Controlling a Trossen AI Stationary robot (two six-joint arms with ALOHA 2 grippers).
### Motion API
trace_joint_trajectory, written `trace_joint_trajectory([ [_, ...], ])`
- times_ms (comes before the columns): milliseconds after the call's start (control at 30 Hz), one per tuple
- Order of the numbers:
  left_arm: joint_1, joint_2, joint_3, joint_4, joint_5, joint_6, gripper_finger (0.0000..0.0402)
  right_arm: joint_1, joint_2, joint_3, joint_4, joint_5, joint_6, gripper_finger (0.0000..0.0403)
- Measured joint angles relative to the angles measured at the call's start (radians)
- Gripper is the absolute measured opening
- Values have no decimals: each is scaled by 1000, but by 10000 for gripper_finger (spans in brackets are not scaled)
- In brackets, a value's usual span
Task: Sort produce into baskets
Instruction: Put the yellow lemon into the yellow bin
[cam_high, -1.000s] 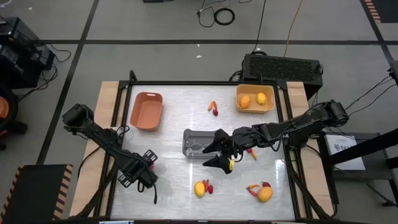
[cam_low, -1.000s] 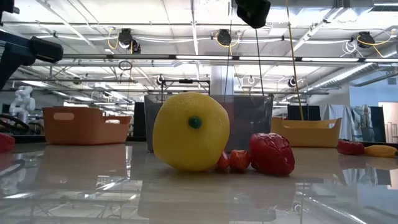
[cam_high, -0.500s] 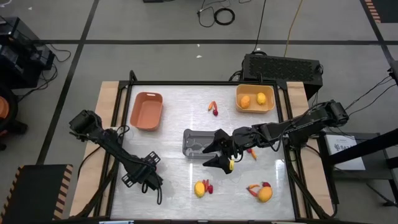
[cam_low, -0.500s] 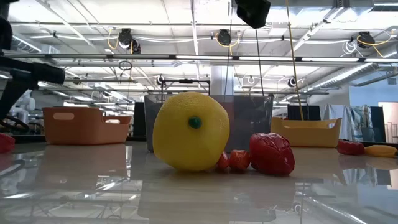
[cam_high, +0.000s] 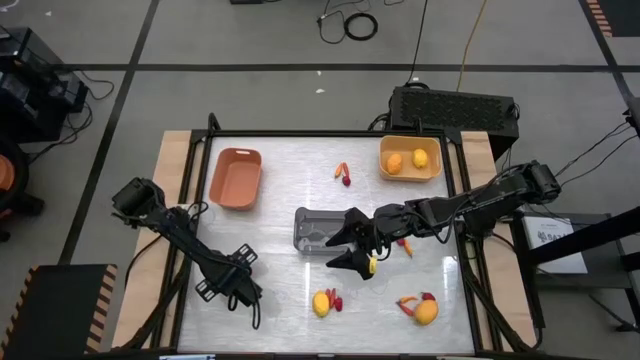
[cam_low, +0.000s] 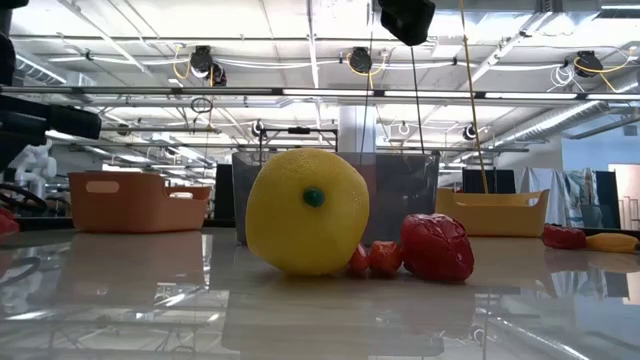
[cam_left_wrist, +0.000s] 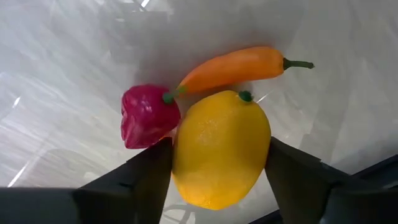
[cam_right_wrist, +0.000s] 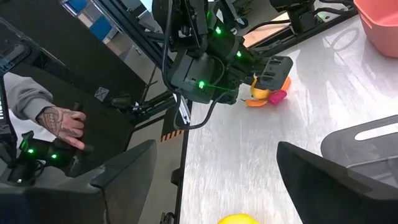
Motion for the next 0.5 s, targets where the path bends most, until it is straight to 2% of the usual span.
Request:
trace_joint_trajectory([
  [233, 37, -57, 31, -73, 2, -79, 223, 0, 0, 0, -6, 0, 8, 325],
  [367, 77, -171, 74, -97, 2, -82, 223, 0, 0, 0, -22, 0, 10, 325],
  [500, 136, -309, 118, -40, -26, -137, 222, 0, 0, 0, -22, 3, -5, 325],
])
